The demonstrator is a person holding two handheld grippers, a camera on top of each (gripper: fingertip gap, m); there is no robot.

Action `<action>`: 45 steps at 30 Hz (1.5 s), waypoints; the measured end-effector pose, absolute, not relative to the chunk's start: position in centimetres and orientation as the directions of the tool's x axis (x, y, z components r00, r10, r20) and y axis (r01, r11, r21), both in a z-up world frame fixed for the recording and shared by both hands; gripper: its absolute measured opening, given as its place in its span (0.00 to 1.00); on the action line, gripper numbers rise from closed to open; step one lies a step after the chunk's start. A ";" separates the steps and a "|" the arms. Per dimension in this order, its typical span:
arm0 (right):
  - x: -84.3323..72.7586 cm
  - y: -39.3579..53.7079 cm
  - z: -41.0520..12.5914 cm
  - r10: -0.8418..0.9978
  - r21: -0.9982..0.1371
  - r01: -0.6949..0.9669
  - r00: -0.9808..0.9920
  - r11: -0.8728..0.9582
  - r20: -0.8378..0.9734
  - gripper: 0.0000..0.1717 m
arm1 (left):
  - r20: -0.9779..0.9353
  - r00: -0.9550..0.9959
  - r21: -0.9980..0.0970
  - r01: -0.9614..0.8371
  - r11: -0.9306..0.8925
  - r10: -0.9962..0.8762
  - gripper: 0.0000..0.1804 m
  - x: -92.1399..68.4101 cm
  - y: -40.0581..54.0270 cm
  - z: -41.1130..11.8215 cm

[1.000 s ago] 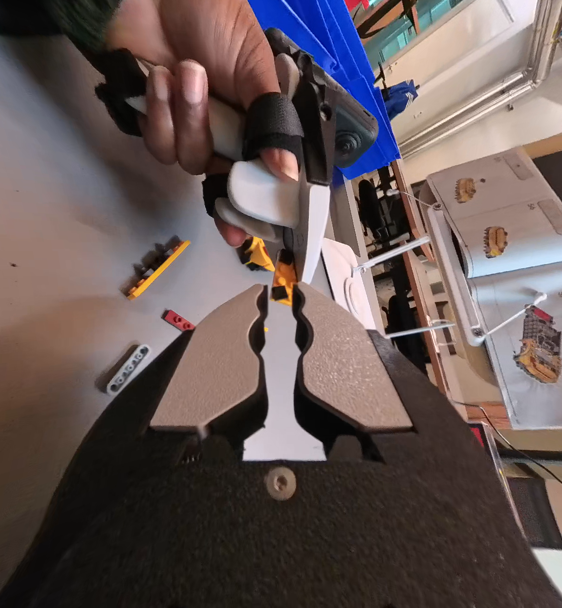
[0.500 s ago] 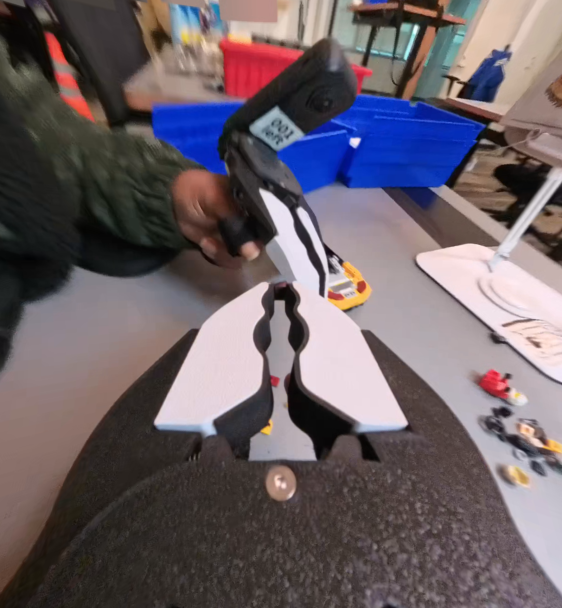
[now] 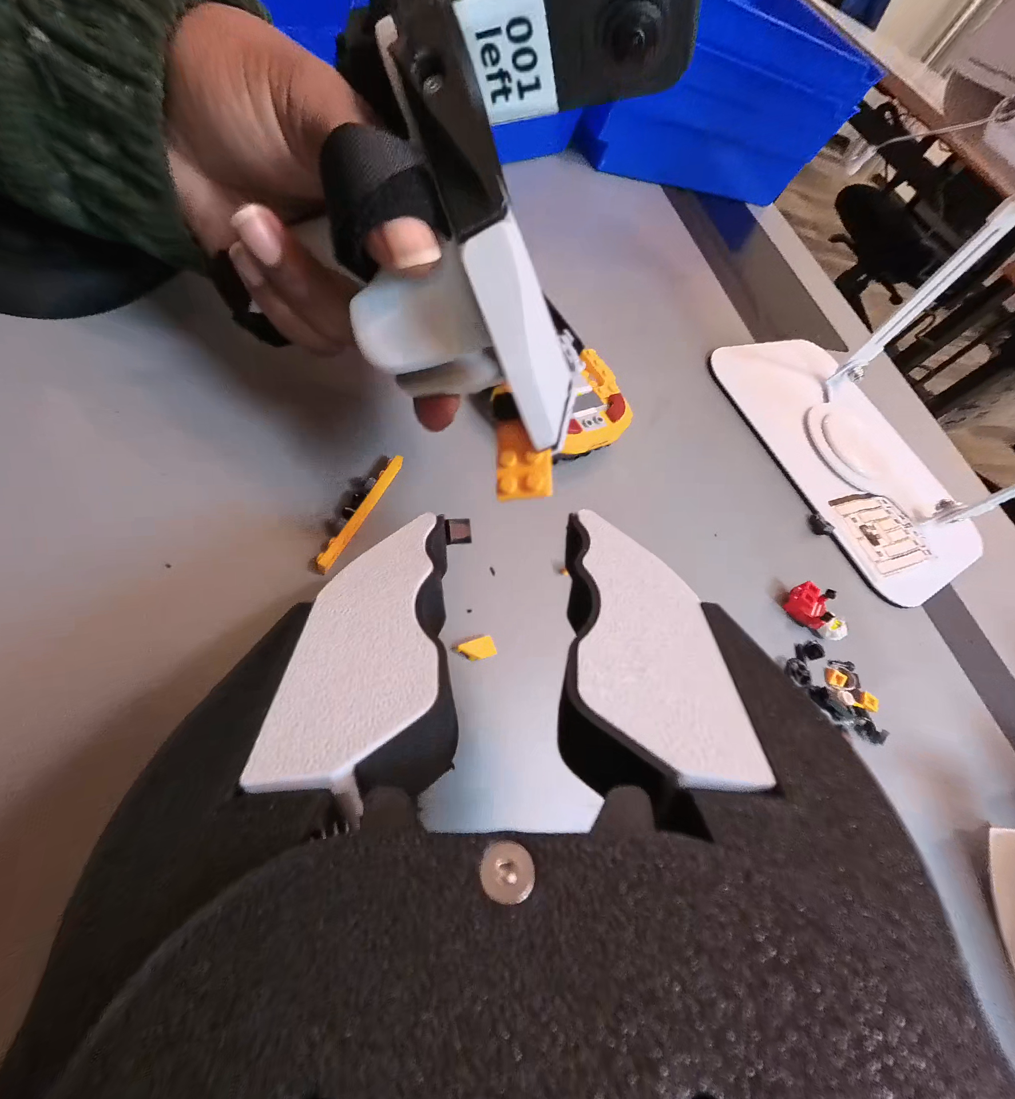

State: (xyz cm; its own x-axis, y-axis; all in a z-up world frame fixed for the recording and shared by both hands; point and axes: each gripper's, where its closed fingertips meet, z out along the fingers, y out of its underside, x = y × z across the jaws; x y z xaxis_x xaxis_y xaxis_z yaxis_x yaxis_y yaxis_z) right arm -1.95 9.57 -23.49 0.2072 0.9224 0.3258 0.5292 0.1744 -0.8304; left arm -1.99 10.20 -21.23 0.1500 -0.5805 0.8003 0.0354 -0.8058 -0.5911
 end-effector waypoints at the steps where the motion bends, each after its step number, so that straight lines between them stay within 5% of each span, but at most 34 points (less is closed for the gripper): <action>1: -1.9 9.6 -23.4 0.917 -0.827 0.532 0.211 0.184 0.340 0.22 | 0.798 0.141 -0.591 -0.002 -0.806 -0.586 0.03 -1.6 9.6 -21.4; 7: -2.0 9.2 -22.6 0.907 -0.824 0.518 0.194 0.228 0.373 0.24 | 0.737 0.231 -0.629 -0.110 -0.770 -0.635 0.03 -1.3 9.0 -23.3; 13: -2.1 9.3 -23.1 0.882 -0.786 0.560 0.192 0.262 0.430 0.24 | 0.818 0.157 -0.560 -0.002 -0.828 -0.553 0.03 -1.4 9.6 -22.1; 19: -2.3 9.6 -22.4 0.815 -0.725 0.590 0.183 0.357 0.550 0.10 | 0.879 0.056 -0.476 0.061 -0.878 -0.473 0.02 -1.4 9.6 -21.2; 24: -1.6 7.6 -22.4 0.876 -0.725 0.571 0.019 0.386 0.482 0.10 | 0.856 -0.010 -0.512 -0.150 -0.846 -0.517 0.03 -0.9 6.9 -21.6; 34: -1.3 2.8 -25.0 0.782 -0.509 0.616 -0.322 0.601 0.534 0.11 | 0.768 -0.010 -0.555 -0.508 -0.658 -0.640 0.03 0.1 1.9 -24.6; 38: -1.3 6.4 -22.8 0.836 -0.642 0.618 -0.047 0.454 0.547 0.13 | 0.783 0.002 -0.595 -0.286 -0.751 -0.622 0.03 -0.1 5.2 -22.3; 42: -1.5 9.1 -19.6 0.922 -0.885 0.445 0.268 0.139 0.280 0.22 | 0.838 -0.011 -0.541 0.102 -0.835 -0.545 0.02 -1.3 9.9 -19.4; 45: -2.6 10.0 -19.6 0.907 -0.932 0.363 0.395 -0.010 0.144 0.26 | 0.841 -0.027 -0.500 0.344 -0.795 -0.541 0.02 -2.1 11.7 -17.6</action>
State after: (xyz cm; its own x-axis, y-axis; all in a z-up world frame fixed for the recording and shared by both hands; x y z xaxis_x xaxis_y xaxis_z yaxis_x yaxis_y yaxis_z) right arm -2.62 9.99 -19.57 0.3951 0.9073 0.1440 0.3628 -0.0101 -0.9318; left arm -2.12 11.72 -17.61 -0.0272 -0.5408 0.8407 0.3442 -0.7946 -0.5001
